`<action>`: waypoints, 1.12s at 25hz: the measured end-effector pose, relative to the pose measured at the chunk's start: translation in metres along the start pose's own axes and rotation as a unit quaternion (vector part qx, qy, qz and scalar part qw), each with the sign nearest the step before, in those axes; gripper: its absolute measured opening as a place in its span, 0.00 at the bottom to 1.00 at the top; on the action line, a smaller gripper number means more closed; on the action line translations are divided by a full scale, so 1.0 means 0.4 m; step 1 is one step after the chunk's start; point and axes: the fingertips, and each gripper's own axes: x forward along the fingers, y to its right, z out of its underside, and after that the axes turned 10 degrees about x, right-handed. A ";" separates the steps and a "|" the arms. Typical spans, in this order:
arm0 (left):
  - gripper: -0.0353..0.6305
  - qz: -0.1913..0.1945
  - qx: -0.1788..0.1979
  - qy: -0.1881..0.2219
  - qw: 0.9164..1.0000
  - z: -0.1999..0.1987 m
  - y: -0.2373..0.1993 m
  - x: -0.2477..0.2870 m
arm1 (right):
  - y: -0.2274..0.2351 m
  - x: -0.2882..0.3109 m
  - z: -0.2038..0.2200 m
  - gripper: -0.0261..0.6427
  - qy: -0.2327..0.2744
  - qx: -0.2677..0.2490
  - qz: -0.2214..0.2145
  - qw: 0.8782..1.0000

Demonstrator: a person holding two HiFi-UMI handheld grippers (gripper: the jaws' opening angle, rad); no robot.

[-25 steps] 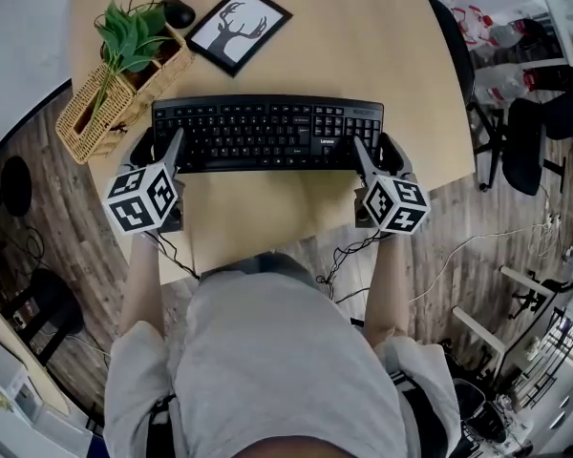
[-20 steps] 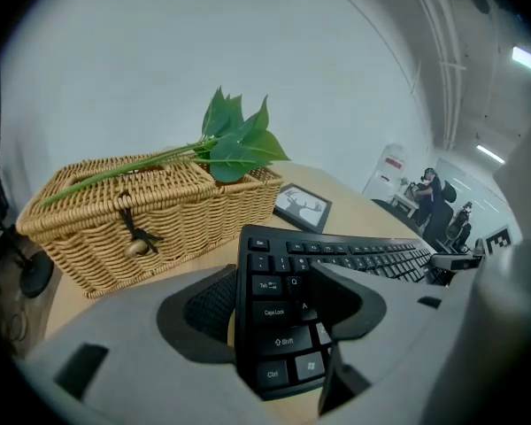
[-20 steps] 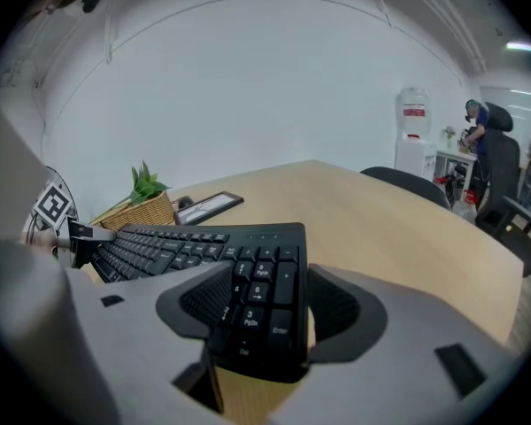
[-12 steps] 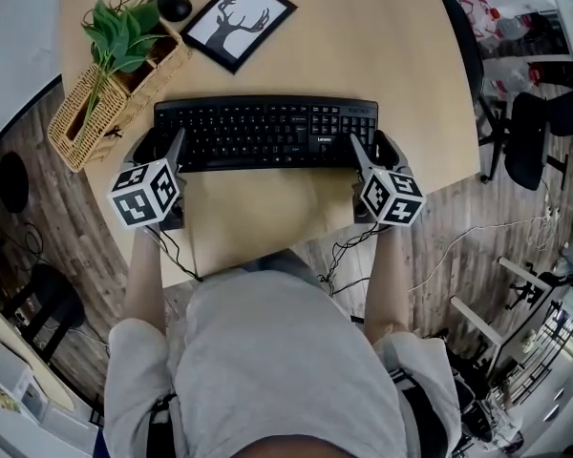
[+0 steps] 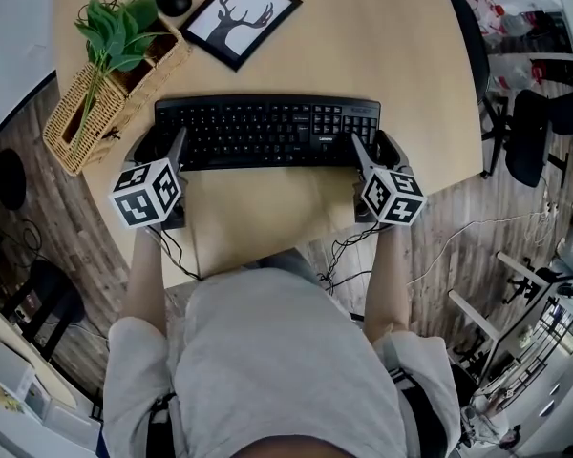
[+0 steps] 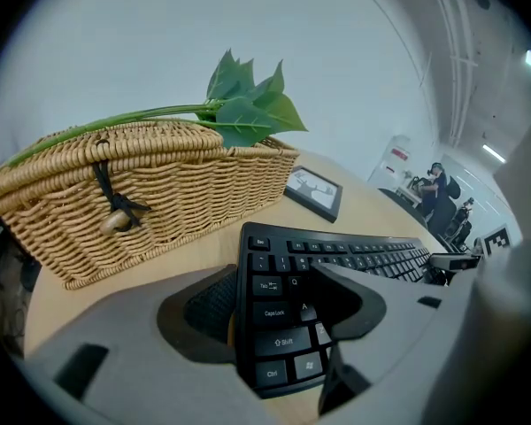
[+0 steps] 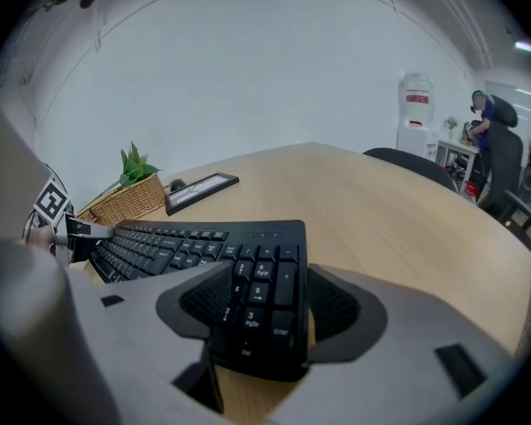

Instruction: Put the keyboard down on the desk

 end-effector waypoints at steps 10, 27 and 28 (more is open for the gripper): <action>0.43 0.003 0.002 0.014 1.000 0.004 -0.001 0.000 | 0.002 0.000 0.006 0.42 0.009 0.011 -0.002 1.000; 0.07 -0.061 0.071 0.137 0.986 -0.114 0.021 -0.227 | -0.070 -0.171 -0.078 0.06 0.108 -0.044 0.001 0.993; 0.07 -0.063 0.069 0.147 0.985 -0.119 0.027 -0.248 | -0.079 -0.187 -0.085 0.06 0.115 -0.049 -0.004 0.992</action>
